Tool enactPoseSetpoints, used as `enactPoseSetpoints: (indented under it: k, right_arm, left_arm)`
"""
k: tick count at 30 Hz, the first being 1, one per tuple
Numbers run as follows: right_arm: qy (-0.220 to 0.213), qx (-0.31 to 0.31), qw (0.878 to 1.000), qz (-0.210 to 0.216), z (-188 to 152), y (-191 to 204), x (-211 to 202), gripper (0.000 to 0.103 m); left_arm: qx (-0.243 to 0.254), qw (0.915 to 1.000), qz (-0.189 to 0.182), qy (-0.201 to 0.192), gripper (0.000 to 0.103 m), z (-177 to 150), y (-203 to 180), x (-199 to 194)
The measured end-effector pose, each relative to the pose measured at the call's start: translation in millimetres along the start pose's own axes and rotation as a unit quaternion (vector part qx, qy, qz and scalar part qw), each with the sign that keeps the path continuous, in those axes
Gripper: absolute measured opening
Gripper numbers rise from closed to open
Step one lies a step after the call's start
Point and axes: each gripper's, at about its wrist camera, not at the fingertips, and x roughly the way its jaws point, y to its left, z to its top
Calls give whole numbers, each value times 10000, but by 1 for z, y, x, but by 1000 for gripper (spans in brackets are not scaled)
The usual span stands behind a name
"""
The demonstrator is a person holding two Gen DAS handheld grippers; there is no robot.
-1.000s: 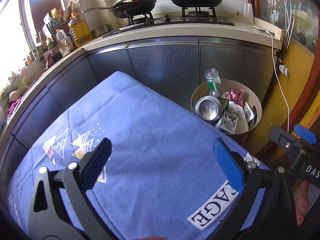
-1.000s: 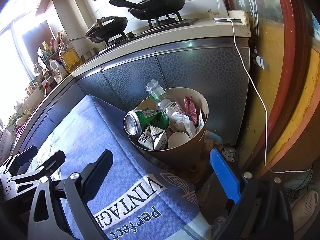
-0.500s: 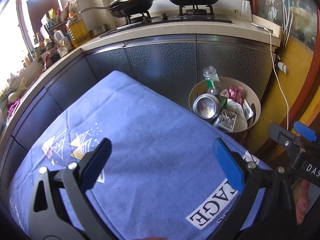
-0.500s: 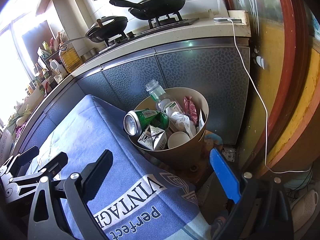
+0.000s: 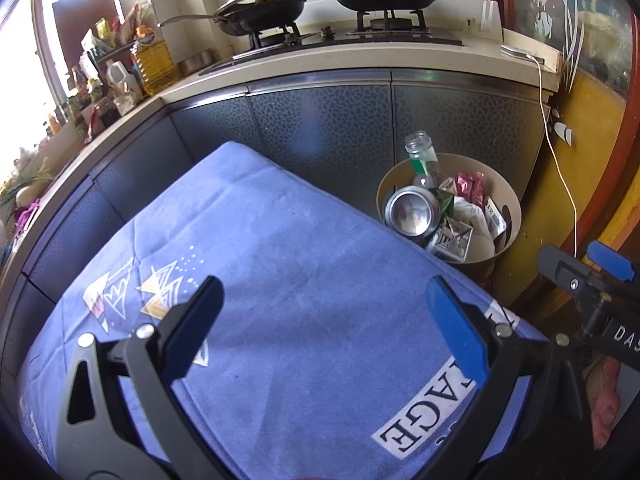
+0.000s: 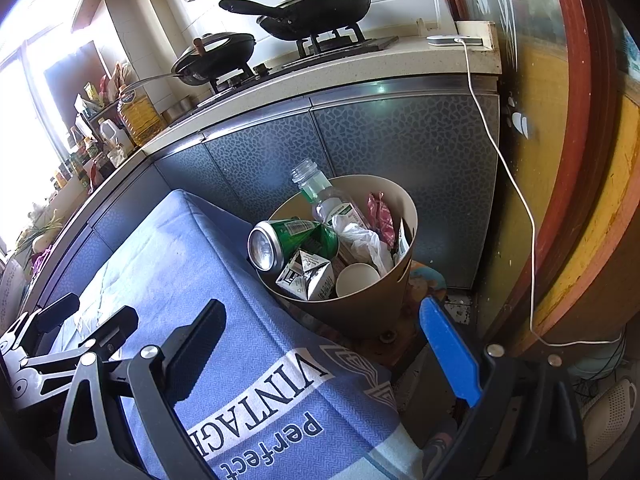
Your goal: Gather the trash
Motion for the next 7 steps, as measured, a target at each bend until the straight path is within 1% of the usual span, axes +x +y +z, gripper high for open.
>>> enactPoseSetpoints:
  k: [7]
  right_arm:
    - [-14,34,10000,-33,0,-1,-1,96]
  left_arm:
    - [-23,9999,-47,121,97,-1,-1,3]
